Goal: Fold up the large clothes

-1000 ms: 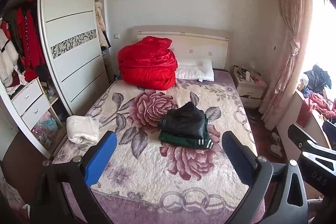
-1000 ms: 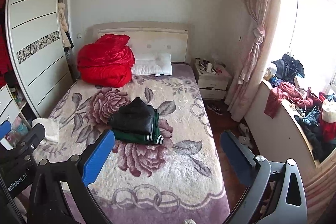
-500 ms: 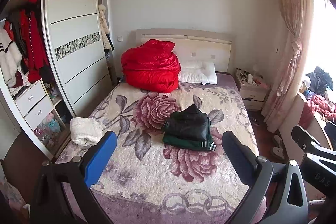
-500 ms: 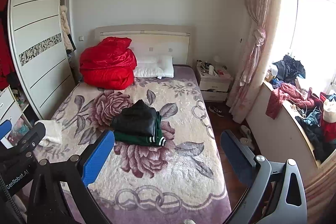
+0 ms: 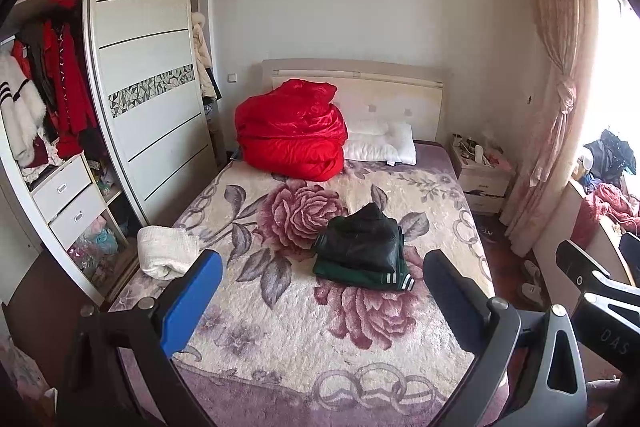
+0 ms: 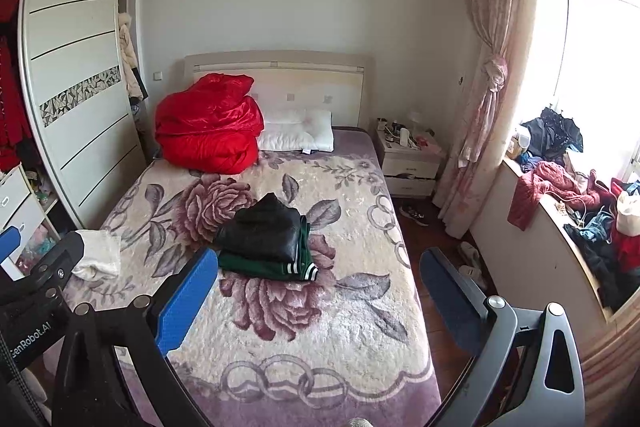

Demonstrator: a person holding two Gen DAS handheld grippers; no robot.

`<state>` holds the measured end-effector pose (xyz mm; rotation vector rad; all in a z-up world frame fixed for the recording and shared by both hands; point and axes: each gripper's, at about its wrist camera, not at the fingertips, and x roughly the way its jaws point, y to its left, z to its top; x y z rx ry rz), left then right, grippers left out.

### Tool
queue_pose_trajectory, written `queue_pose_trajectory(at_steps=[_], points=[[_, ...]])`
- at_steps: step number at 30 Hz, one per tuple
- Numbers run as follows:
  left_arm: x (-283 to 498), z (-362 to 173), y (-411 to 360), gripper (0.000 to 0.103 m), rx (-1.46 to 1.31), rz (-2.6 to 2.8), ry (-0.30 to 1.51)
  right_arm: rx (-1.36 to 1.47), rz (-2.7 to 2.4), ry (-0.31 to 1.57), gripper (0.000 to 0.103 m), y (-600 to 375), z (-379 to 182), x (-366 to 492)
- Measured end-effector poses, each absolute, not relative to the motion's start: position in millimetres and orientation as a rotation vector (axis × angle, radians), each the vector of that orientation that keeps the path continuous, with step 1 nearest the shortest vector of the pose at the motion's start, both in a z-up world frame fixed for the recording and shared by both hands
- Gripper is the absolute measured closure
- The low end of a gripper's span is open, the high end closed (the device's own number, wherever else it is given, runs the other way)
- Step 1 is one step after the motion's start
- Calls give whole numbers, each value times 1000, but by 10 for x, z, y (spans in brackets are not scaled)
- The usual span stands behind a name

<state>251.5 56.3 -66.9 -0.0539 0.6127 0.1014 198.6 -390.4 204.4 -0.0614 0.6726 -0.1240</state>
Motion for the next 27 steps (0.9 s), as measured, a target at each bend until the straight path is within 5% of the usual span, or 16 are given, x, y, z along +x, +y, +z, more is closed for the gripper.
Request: queue_pose_trajectory(at_steps=[27], points=[[2526,-664,594,0,-56,121,606,-72,-117,668,0,-3918,2035,2018]])
